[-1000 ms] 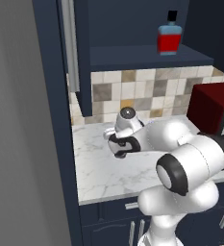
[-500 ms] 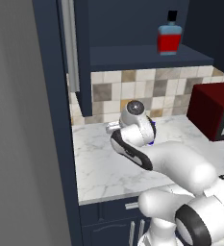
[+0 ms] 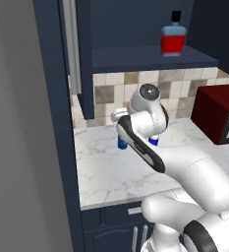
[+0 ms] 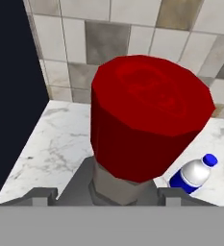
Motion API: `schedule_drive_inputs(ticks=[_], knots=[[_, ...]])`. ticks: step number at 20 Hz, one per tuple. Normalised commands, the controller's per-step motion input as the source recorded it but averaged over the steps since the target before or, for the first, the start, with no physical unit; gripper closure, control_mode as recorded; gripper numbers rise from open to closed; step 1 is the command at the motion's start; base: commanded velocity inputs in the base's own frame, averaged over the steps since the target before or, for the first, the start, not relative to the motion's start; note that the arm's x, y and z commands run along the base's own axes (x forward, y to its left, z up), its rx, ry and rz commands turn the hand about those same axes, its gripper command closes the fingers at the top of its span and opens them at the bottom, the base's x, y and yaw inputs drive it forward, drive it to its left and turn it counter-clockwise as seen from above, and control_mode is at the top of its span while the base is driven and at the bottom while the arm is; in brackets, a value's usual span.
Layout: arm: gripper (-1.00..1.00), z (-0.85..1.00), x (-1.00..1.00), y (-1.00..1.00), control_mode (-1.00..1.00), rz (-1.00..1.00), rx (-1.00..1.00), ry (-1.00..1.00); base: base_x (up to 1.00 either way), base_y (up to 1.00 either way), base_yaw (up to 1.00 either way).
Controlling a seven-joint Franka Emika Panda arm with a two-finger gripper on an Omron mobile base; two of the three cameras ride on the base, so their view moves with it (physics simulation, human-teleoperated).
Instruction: Sort all alcoholic drinks to one cabinet, and non-alcoholic drinks to the other.
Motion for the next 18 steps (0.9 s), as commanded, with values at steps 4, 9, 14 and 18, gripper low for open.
schedule_drive_inputs(ticks=[4,9,14,18], knots=[[1.0,0.74,0.0,0.0,-1.0,0.05,0.0,-0.03,0.0,0.0,0.0],[1.0,0.76,-0.02,0.0,-1.0,0.06,0.0,-0.04,0.0,0.0,0.0],[1.0,0.73,-0.07,0.0,-1.0,0.05,-0.03,-0.13,0.0,0.0,0.0],[1.0,0.73,-0.01,0.0,-1.0,0.01,-0.02,-0.13,0.0,0.0,0.0]])
